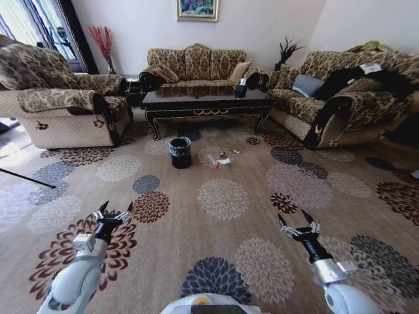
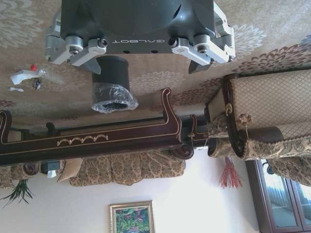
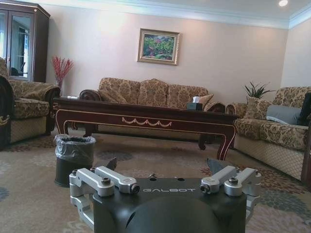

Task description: Move to the front of the table and pick up the trash from the floor, then place it into the trash bin.

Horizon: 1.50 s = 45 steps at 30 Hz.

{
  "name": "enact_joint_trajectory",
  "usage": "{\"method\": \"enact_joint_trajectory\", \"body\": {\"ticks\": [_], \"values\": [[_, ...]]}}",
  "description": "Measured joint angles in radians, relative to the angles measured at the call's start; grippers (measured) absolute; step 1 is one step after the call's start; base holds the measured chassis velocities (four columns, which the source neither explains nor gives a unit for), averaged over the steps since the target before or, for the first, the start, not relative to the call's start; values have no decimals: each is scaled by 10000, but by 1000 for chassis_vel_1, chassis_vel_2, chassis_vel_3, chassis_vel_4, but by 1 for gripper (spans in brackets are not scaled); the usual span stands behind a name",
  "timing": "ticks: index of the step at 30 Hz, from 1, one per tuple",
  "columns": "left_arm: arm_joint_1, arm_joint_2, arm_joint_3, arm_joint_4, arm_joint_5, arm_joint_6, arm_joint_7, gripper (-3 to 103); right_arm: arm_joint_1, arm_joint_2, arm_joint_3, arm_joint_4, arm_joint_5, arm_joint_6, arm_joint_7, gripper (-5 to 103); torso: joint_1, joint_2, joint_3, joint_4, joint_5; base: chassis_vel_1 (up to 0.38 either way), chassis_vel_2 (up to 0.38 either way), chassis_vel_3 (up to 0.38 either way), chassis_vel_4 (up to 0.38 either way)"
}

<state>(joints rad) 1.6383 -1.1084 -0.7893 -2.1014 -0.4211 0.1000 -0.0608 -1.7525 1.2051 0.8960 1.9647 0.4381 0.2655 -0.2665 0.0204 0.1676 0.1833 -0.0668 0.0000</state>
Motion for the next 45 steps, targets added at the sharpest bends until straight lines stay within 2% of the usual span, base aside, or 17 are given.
{"method": "enact_joint_trajectory", "body": {"ticks": [19,24,33,40,45], "values": [[-21,3,-11,57,-13,-49,-1,100,-41,63,23,-96,-31,63,-81,100,-163,-765,-603,0,0,0,0,0,0],[-52,-18,10,63,-113,-128,-178,100,-62,71,56,-79,-27,64,-153,100,-183,-934,-749,0,0,0,0,0,0],[-72,-77,60,18,-161,-248,-341,100,-150,64,90,-30,-10,75,-171,100,-181,-968,-790,0,1,0,0,0,0],[3,-96,61,-13,-517,-60,-333,100,-206,57,121,68,11,76,-165,100,-174,-945,-775,0,1,0,0,0,0],[-67,-94,105,-22,-566,107,-365,100,-195,54,114,58,23,76,-153,100,-194,-1091,-895,0,0,0,0,0,0]]}}
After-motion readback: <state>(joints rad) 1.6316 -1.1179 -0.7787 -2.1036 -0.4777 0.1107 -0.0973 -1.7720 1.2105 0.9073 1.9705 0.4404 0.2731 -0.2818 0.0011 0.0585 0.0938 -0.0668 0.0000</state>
